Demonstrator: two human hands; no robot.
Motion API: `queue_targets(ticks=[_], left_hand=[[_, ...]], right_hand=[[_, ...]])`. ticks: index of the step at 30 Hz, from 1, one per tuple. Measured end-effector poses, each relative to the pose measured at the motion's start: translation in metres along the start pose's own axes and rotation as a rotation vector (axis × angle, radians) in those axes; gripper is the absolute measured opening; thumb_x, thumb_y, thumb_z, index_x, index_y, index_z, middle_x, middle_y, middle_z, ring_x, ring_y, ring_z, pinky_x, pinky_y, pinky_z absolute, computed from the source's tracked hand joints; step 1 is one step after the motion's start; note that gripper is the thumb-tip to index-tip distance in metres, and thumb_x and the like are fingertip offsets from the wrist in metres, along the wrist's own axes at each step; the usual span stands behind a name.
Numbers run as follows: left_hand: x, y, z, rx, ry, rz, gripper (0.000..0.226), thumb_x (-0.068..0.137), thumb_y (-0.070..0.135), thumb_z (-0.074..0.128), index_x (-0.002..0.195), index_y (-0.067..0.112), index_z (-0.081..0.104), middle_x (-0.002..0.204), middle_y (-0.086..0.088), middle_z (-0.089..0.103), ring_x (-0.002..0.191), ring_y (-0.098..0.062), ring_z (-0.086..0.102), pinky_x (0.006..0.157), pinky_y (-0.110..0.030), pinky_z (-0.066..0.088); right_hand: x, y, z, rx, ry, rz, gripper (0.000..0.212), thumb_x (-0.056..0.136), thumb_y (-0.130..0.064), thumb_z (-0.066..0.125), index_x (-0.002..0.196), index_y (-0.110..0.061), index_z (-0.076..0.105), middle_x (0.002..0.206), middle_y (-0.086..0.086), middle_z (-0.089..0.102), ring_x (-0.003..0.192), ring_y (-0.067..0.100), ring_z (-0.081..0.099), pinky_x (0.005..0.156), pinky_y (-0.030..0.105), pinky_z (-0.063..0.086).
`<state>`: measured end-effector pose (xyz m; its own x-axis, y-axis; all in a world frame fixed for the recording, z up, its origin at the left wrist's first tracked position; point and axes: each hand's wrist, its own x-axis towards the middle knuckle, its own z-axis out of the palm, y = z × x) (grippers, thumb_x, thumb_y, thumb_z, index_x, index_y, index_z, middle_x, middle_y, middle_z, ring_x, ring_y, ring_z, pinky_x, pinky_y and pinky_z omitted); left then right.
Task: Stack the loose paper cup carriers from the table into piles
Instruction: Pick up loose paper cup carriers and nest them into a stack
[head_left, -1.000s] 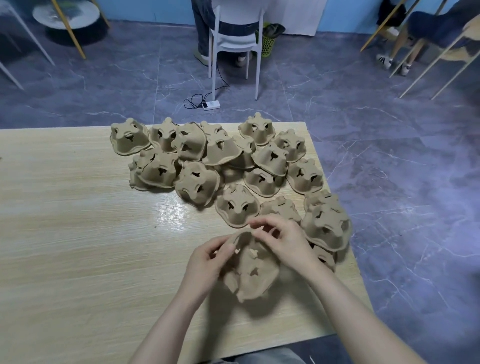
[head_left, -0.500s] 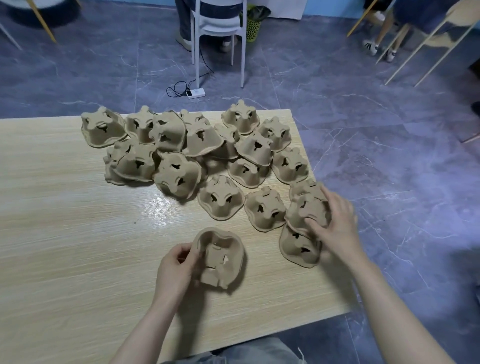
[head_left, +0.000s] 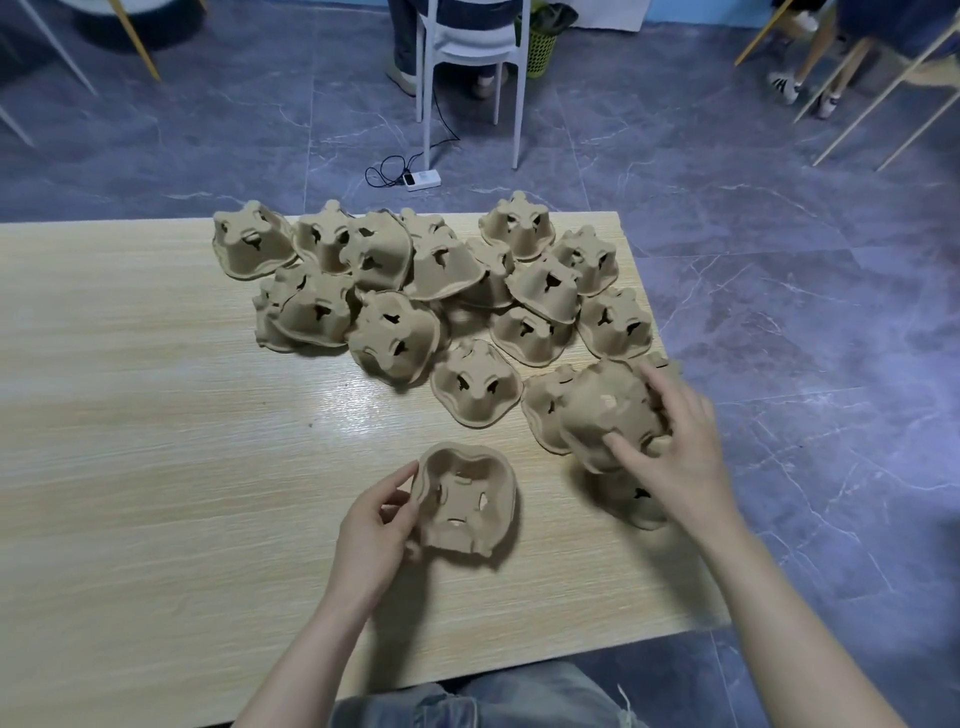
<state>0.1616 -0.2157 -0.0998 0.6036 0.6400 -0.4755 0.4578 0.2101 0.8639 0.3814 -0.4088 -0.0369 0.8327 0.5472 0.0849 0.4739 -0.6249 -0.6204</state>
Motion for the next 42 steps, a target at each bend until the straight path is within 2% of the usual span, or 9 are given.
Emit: queue_targets(ticks=[2,5,10,14,20,22,27,35,42], left_hand=[[-0.003,-0.002,-0.002,0.169,0.076,0.087,0.036,0.096,0.014,0.060,0.119,0.041,0.060,0.104,0.008,0.057,0.088,-0.003,0.064,0.076,-0.022,0.049],[-0.012,0.014,0.000,0.276,0.132,0.226,0.023,0.097,0.025,0.058,0.114,0.038,0.064,0.099,0.016,0.058,0.085,0.007,0.057,0.071,-0.011,0.042],[-0.020,0.051,0.007,-0.297,-0.151,-0.005,0.032,0.085,0.037,0.064,0.115,0.029,0.068,0.076,0.014,0.067,0.064,-0.002,0.060,0.058,-0.019,0.045],[-0.021,0.053,0.005,-0.353,-0.066,-0.019,0.021,0.087,0.016,0.070,0.107,0.021,0.070,0.093,-0.002,0.067,0.067,-0.006,0.065,0.051,-0.016,0.046],[-0.017,0.037,-0.004,-0.300,-0.023,0.103,0.023,0.085,0.002,0.072,0.087,0.025,0.076,0.104,-0.007,0.069,0.094,-0.025,0.071,0.071,-0.026,0.055],[-0.016,0.030,-0.007,-0.130,-0.001,0.205,0.027,0.084,0.004,0.073,0.086,0.032,0.076,0.103,0.002,0.064,0.095,-0.015,0.068,0.076,-0.027,0.053],[-0.014,0.017,-0.015,0.173,0.014,0.385,0.021,0.087,0.014,0.072,0.096,0.033,0.076,0.105,0.017,0.059,0.107,-0.007,0.057,0.081,-0.014,0.043],[-0.018,-0.003,-0.022,0.387,-0.012,0.421,0.035,0.081,0.034,0.048,0.106,0.038,0.072,0.113,0.025,0.057,0.113,-0.004,0.053,0.089,-0.021,0.042],[-0.017,-0.003,-0.025,0.343,0.014,0.312,0.028,0.087,0.007,0.062,0.093,0.031,0.075,0.108,0.017,0.058,0.108,0.001,0.054,0.081,-0.015,0.045]], right_hand=[[-0.009,-0.018,0.011,0.069,-0.063,-0.023,0.079,0.073,-0.020,0.082,0.139,-0.037,0.042,0.111,-0.008,0.050,0.110,0.016,0.045,0.096,0.031,0.037],[-0.017,-0.039,0.031,0.192,-0.123,-0.031,0.080,0.074,-0.027,0.079,0.140,-0.044,0.037,0.116,-0.021,0.047,0.113,0.004,0.043,0.096,0.010,0.028],[-0.028,-0.062,0.053,0.242,-0.205,-0.065,0.078,0.076,-0.025,0.078,0.142,-0.041,0.039,0.116,-0.019,0.048,0.115,0.000,0.042,0.096,0.011,0.030],[-0.036,-0.066,0.056,0.206,-0.213,-0.104,0.082,0.076,-0.022,0.080,0.141,-0.043,0.035,0.117,-0.024,0.045,0.113,-0.007,0.040,0.092,0.000,0.023],[-0.046,-0.061,0.053,0.391,-0.291,0.003,0.084,0.082,-0.034,0.073,0.150,-0.044,0.025,0.122,-0.015,0.055,0.119,-0.003,0.047,0.097,0.009,0.031],[-0.049,-0.058,0.052,0.400,-0.320,-0.008,0.069,0.084,-0.036,0.071,0.145,-0.041,0.038,0.136,-0.021,0.050,0.131,0.000,0.042,0.105,0.017,0.032],[-0.059,-0.053,0.055,0.352,-0.331,-0.003,0.039,0.083,-0.053,0.061,0.116,-0.032,0.065,0.110,-0.018,0.060,0.112,0.010,0.056,0.092,0.023,0.044],[-0.080,-0.041,0.070,0.314,-0.355,0.084,0.022,0.090,-0.020,0.068,0.102,-0.037,0.068,0.102,-0.025,0.061,0.099,0.005,0.058,0.080,0.024,0.048],[-0.079,-0.035,0.076,0.257,-0.338,0.136,0.012,0.089,-0.023,0.068,0.096,-0.032,0.071,0.093,-0.019,0.063,0.084,0.006,0.059,0.069,0.017,0.043]])
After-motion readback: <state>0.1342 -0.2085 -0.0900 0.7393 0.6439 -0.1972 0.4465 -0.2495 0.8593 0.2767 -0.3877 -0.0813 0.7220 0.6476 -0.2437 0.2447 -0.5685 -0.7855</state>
